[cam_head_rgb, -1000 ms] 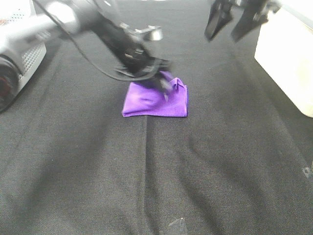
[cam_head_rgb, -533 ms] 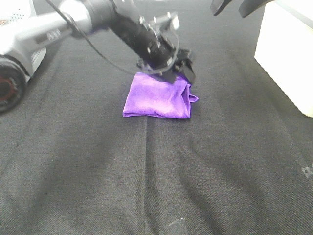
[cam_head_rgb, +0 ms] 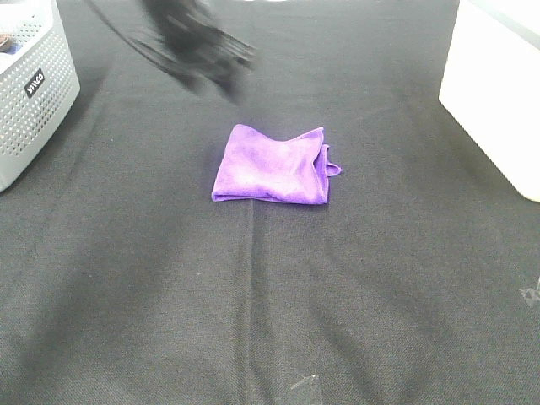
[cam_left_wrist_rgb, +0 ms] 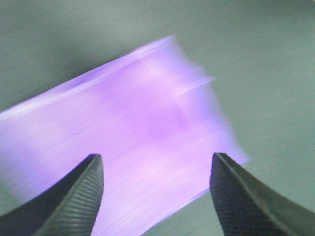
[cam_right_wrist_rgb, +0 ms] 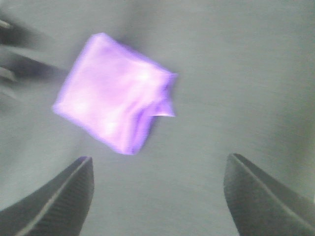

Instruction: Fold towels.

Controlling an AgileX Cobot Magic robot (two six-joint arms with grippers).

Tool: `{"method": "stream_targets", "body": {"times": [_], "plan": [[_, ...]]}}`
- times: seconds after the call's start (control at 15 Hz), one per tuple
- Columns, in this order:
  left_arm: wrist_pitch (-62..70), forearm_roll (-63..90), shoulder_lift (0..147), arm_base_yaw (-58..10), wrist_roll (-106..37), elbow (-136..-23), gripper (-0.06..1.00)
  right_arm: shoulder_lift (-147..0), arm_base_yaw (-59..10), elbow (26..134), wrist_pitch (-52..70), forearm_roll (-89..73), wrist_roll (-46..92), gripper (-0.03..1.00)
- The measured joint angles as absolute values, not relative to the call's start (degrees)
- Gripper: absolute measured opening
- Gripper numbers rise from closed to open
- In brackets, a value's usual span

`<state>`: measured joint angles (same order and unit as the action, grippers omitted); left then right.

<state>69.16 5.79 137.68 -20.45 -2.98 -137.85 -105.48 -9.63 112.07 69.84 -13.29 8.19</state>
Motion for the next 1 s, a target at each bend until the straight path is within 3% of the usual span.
{"method": "stream_targets", "body": {"times": [0.27, 0.47, 0.87, 0.93, 1.0], "plan": [[69.39, 3.32, 131.15, -13.01, -0.46, -137.80, 0.61, -103.02, -0.57, 111.21, 69.73, -14.21, 7.28, 0.72], [69.44, -2.52, 122.84, -9.05, 2.35, -132.75, 0.75, -96.66, -0.23, 101.24, 69.73, -11.52, 6.59, 0.80], [69.39, -4.41, 100.78, -0.57, 1.60, -105.31, 0.77, -74.31, -0.29, 81.13, 69.79, -7.33, 5.10, 0.82], [68.53, -4.01, 92.59, 0.69, 1.60, -94.31, 0.77, -66.63, -0.29, 76.03, 69.84, -7.39, 4.98, 0.82], [67.78, -4.01, 89.95, 0.74, 1.60, -91.33, 0.77, -64.46, -0.29, 74.48, 69.84, -7.39, 4.98, 0.82]]}}
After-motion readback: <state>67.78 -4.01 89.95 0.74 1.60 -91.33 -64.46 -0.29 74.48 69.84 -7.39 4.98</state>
